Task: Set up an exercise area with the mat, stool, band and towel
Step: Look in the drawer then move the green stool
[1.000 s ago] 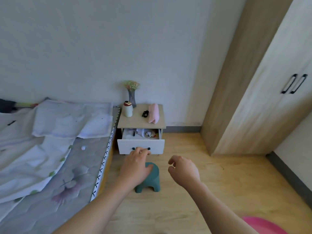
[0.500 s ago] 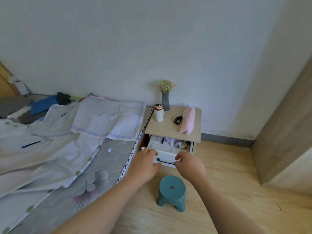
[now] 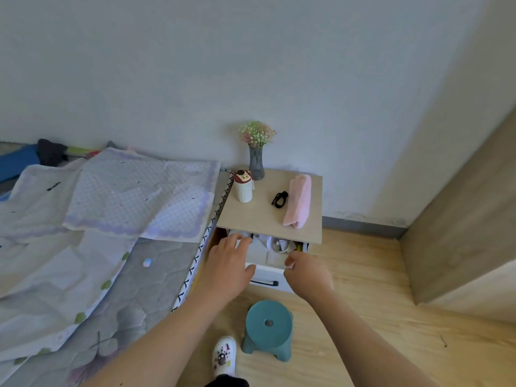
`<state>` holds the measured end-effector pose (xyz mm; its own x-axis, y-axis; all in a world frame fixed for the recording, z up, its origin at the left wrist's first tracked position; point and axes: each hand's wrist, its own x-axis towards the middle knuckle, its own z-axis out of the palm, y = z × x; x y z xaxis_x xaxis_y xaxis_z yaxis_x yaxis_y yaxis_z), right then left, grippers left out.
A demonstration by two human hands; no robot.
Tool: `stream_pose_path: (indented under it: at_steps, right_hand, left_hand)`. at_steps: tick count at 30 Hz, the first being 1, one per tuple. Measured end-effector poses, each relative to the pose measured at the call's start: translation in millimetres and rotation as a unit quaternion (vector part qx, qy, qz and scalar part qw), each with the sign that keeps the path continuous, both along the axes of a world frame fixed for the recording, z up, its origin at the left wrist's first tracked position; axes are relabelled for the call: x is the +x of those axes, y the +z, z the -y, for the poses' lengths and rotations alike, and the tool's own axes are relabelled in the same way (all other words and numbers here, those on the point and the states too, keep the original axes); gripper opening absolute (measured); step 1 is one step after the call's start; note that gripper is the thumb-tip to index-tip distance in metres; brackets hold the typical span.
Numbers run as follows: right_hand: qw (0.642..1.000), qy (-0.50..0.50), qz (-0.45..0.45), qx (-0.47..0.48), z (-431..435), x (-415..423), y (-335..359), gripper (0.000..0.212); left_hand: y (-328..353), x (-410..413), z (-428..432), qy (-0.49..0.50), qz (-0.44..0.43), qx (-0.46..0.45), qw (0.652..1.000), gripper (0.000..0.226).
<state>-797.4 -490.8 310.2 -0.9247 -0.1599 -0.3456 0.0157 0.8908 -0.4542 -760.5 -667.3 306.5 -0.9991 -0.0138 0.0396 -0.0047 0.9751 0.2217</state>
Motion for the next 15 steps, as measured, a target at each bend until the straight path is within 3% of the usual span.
stream_pose_path:
  at_steps: [7, 15]
  right_hand:
    - [0.998, -0.042, 0.03, 0.034, 41, -89, -40, 0.037]
    - [0.987, -0.097, 0.108, 0.069, 87, -156, -133, 0.036]
  left_hand:
    - [-51, -98, 50, -0.041, 0.06, -0.02, 0.997, 0.065]
    - [-149, -190, 99, -0.111, 0.117, -0.057, 0.985, 0.075]
